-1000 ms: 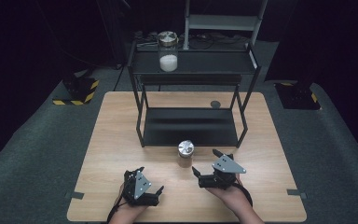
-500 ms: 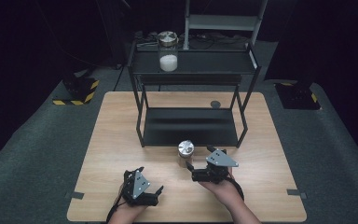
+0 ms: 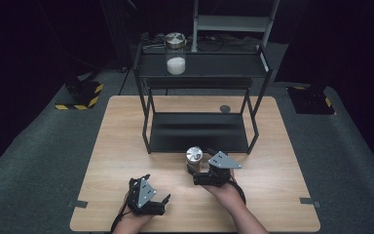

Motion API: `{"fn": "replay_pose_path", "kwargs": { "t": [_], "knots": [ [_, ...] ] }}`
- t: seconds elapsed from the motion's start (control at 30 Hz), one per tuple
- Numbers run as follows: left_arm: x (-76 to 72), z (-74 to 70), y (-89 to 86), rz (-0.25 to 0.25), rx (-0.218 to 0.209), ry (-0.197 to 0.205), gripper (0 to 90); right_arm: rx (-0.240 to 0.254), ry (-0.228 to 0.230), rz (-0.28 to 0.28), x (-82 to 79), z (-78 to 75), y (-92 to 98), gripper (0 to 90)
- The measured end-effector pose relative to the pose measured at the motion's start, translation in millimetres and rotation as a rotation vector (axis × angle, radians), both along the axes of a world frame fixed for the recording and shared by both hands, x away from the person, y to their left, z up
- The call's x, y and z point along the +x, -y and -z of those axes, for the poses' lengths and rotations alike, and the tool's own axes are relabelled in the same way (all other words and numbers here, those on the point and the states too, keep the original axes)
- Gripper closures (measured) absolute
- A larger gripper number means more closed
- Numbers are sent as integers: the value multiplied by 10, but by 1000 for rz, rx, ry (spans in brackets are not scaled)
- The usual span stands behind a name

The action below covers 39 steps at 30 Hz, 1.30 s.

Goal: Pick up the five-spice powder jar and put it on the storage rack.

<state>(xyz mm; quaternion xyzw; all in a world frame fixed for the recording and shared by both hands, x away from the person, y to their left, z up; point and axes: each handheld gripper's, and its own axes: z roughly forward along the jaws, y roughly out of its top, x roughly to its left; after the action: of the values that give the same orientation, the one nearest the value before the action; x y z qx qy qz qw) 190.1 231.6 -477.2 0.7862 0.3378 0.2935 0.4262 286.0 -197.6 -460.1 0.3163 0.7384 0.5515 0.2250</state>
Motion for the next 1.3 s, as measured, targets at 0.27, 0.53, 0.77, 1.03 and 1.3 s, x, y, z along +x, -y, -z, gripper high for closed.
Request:
{"fn": "replay_pose_path", "kwargs": {
  "t": [0.27, 0.53, 0.77, 1.03, 1.3],
  "knots": [
    [1, 4, -12, 1, -7, 0, 7, 20, -24, -15, 122, 32, -39, 72],
    [-5, 5, -14, 5, -3, 3, 7, 21, -11, -13, 151, 114, -71, 152],
    [2, 9, -34, -2, -20, -3, 6, 29, 32, -25, 145, 231, -63, 286],
    [2, 10, -43, -1, -26, -5, 7, 52, 50, -36, 159, 308, -14, 318],
    [6, 7, -41, -6, -28, -10, 6, 63, 46, -40, 174, 293, 26, 325]
  ]
}}
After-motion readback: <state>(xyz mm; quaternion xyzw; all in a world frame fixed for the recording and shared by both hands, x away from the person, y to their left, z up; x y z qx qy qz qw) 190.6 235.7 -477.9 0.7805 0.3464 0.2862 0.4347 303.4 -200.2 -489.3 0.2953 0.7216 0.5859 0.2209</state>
